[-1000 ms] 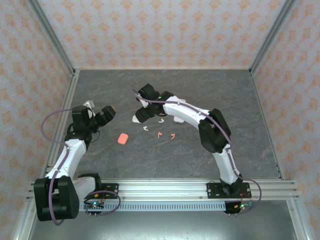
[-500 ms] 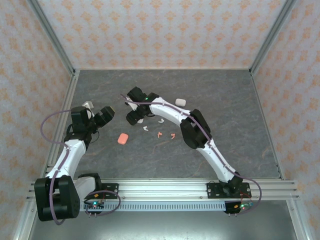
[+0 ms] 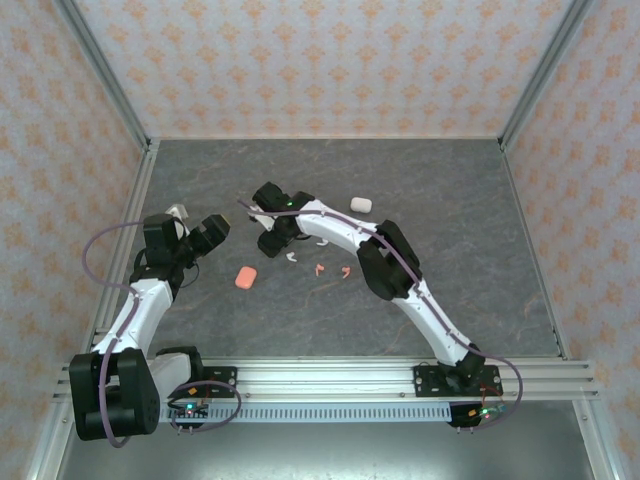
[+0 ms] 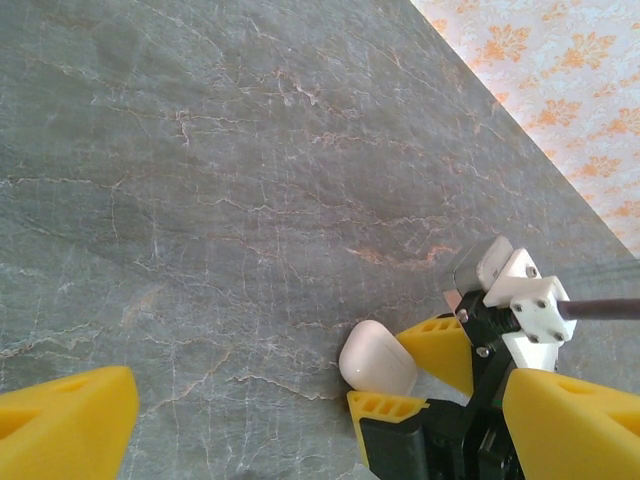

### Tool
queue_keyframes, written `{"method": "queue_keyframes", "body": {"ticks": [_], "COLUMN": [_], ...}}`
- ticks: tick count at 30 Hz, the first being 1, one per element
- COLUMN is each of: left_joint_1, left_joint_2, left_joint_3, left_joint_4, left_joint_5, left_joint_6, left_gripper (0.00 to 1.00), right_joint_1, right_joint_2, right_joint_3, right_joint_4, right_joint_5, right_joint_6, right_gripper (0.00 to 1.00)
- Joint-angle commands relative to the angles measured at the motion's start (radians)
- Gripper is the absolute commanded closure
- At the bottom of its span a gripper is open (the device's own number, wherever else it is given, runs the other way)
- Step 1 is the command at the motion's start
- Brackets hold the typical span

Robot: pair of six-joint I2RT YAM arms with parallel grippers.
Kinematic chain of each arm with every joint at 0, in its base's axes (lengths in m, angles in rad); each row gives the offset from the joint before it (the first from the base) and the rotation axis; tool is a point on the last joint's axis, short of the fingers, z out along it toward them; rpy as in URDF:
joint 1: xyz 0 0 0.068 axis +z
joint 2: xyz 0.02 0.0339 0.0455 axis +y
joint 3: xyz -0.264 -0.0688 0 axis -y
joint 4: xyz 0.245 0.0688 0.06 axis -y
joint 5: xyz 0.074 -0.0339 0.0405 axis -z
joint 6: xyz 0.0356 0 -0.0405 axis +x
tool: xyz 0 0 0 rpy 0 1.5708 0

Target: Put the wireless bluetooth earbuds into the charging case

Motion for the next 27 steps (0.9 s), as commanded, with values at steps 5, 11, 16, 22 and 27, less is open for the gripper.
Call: {"method": "queue_keyframes", "body": {"ticks": [5, 11, 16, 22, 27], "left_joint_1": [0.013, 0.013, 0.014, 0.013, 0.009], "left_joint_2": [-0.010, -0.025, -0.042, -0.056, -0.062], "left_joint_3": [-0.010, -0.007, -0.002, 0.019, 0.050], "left_joint_4": [0.014, 0.000, 0.004, 0.033, 0.068], "left_joint_5": [0.011, 0.013, 0.039, 0.114, 0.228], "left_joint_6": [0.005, 0.008, 0.010, -0.005, -0.032], "left_gripper": [0.06, 0.06, 0.06, 0.06, 0.10], "right_joint_1": [0.018, 0.020, 0.019, 0.008, -0.004], "right_joint_2": [-0.024, -0.027, -0.110, -0.324, -0.571], "right_joint_3": [-0.052, -0.053, -0.108, -0.305, -0.569], "right_joint_4": [-0.090, -0.087, -0.012, 0.175, 0.352], "right_joint_5": [0.046, 0.054, 0.063, 0.065, 0.085], "right_joint_6": [-0.026, -0.028, -0.034, -0.021, -0.049], "right_gripper": [0.45, 0.58, 0.58, 0.58, 0.58]}}
